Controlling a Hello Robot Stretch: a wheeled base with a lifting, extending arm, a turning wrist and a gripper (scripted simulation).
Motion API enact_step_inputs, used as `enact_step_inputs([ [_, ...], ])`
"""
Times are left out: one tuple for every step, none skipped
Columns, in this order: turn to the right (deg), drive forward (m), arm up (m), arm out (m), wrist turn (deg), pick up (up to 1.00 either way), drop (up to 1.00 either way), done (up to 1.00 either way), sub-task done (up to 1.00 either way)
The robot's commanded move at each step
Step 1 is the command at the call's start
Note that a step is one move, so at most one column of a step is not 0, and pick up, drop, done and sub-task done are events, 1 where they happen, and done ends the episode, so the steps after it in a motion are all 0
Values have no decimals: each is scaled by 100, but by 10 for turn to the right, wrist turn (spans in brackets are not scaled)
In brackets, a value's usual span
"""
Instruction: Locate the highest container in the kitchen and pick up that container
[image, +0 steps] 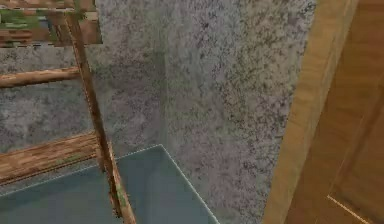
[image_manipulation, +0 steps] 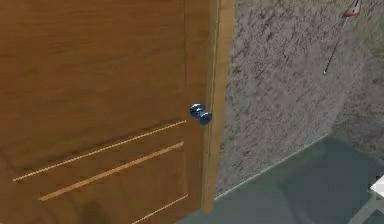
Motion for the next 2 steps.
enact_step_inputs([
  [-450, 0, 0, 0, 0, 0, 0, 0, 0],
  [-450, 0, 0, 0, 0, 0, 0, 0, 0],
])
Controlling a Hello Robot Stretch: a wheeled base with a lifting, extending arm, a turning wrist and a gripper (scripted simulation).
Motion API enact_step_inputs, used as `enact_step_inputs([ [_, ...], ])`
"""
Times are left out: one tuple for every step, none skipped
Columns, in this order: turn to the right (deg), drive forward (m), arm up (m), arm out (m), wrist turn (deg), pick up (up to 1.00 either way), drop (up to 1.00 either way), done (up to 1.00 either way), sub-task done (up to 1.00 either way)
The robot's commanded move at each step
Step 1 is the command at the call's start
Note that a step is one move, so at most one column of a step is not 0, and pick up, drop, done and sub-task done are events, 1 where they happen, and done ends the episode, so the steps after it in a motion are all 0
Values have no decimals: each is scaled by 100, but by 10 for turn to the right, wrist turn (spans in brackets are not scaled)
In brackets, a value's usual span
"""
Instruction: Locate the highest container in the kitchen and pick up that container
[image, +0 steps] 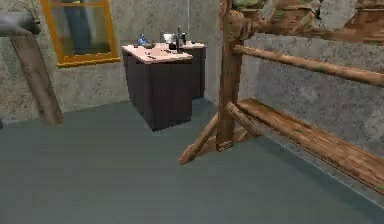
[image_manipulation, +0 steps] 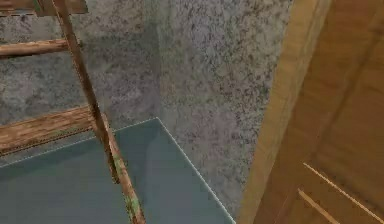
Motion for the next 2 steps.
enact_step_inputs([
  [-450, 0, 0, 0, 0, 0, 0, 0, 0],
  [-300, 0, 0, 0, 0, 0, 0, 0, 0],
])
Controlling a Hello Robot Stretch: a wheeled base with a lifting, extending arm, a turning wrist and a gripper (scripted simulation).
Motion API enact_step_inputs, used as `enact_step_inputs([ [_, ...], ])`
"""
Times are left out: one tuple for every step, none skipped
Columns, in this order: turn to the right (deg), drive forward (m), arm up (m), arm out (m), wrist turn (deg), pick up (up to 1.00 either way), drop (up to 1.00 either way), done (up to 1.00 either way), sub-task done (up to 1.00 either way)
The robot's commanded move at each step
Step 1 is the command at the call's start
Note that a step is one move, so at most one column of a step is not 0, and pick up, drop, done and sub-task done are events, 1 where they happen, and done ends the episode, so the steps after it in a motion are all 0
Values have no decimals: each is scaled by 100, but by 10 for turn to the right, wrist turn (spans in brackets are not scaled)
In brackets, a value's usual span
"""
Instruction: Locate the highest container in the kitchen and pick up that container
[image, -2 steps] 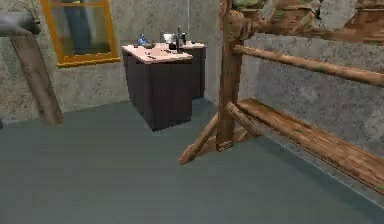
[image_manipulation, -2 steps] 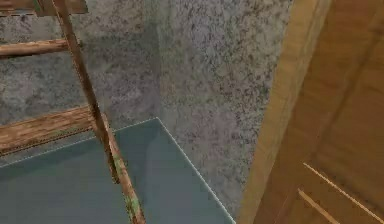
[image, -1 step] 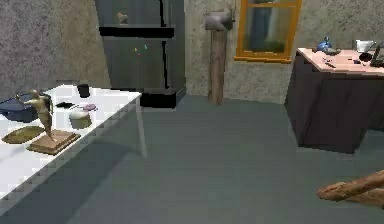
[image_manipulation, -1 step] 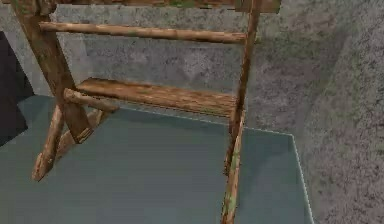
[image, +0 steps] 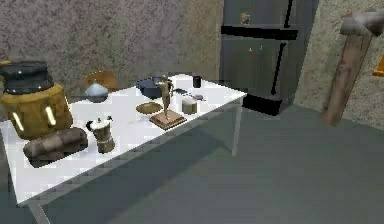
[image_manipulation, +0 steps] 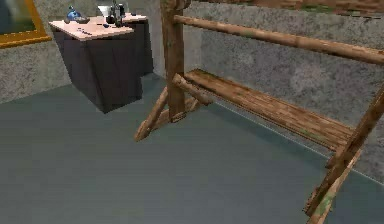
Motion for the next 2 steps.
enact_step_inputs([
  [0, 65, 0, 0, 0, 0, 0, 0, 0],
  [420, 0, 0, 0, 0, 0, 0, 0, 0],
])
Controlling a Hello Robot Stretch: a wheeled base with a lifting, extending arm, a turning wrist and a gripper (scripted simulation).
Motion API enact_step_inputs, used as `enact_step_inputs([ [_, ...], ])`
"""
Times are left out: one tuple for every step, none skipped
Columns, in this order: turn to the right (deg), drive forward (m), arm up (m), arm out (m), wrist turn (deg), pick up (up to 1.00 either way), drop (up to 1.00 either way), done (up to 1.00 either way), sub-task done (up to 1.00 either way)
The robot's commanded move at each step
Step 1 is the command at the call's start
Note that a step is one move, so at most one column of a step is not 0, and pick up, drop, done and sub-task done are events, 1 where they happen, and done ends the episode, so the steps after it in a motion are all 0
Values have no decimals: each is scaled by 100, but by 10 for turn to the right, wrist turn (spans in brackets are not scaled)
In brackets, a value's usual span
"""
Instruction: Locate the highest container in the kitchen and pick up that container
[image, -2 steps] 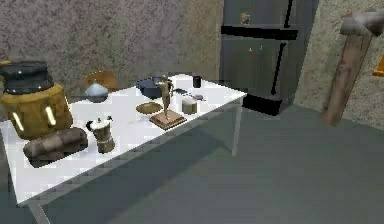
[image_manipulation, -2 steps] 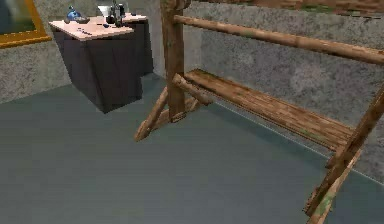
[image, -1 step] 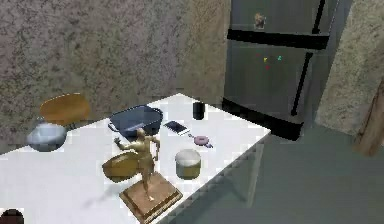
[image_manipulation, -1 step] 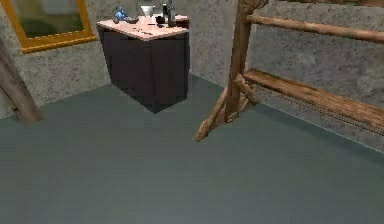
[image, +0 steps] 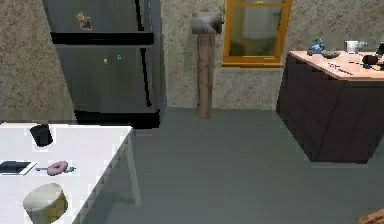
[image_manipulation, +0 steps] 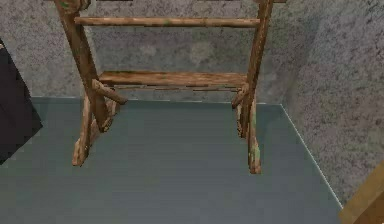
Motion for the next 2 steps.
enact_step_inputs([
  [0, 45, 0, 0, 0, 0, 0, 0, 0],
  [-450, 0, 0, 0, 0, 0, 0, 0, 0],
])
